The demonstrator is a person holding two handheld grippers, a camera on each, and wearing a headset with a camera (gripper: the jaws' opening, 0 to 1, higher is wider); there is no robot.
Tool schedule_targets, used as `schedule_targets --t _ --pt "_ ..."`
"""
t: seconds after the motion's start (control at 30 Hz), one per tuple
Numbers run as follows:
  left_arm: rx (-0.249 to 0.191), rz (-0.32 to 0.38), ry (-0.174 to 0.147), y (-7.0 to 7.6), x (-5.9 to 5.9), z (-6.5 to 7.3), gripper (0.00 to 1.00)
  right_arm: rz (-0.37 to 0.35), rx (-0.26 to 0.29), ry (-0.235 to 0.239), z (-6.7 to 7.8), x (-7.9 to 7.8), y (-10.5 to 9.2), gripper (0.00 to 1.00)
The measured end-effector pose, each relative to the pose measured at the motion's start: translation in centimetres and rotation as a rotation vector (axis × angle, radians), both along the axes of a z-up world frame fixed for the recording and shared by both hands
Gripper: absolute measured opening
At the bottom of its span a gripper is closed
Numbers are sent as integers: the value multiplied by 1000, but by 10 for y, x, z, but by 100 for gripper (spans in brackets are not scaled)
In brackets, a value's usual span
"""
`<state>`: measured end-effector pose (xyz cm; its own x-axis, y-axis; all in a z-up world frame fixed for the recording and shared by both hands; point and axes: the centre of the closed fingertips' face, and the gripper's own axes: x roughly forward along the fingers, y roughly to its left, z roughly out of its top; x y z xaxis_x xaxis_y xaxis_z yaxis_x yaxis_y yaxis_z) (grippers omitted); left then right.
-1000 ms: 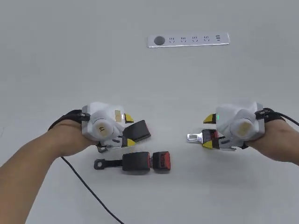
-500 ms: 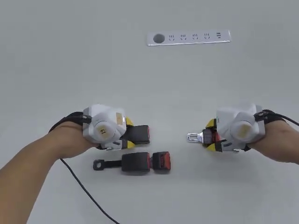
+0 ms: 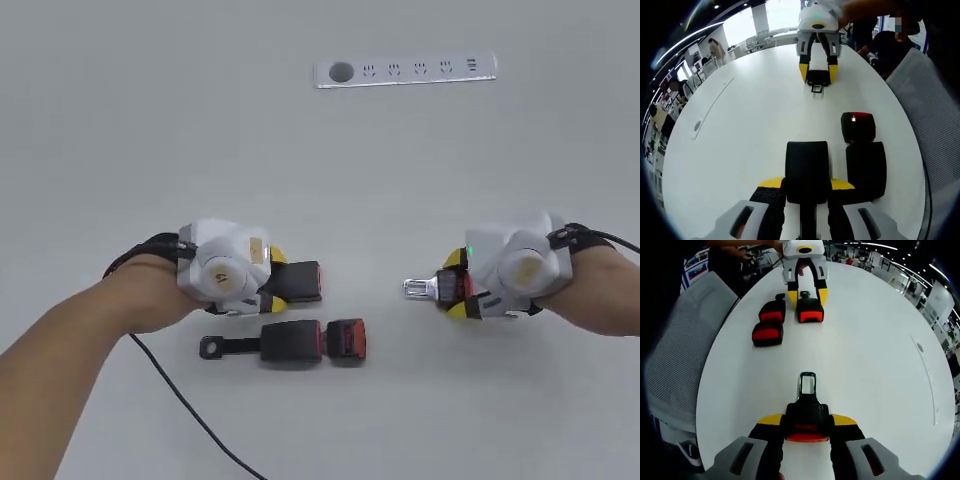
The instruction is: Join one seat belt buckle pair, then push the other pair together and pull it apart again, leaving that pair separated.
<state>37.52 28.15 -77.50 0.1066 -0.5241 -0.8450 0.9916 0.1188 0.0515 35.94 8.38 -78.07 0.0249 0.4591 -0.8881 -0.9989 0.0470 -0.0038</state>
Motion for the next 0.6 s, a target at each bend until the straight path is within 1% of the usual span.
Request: schedule_targets --t 0.07,0.1,0.17,0.23,0.33,0.6 --pt "15 -27 -14 1 0 -1 33 5 1 0 0 0 0 32" --pt "15 -20 -8 1 0 -1 33 6 1 0 0 0 0 32" --pt "18 -34 -13 1 1 -1 33 10 1 0 -1 1 0 32" --pt "13 -31 -11 1 0 -2 33 11 3 0 -2 1 0 32" --pt "-9 -20 -10 1 0 -1 33 13 5 -1 -2 1 0 32" --pt "-19 -14 -8 1 0 -1 33 18 3 -4 -2 1 0 32"
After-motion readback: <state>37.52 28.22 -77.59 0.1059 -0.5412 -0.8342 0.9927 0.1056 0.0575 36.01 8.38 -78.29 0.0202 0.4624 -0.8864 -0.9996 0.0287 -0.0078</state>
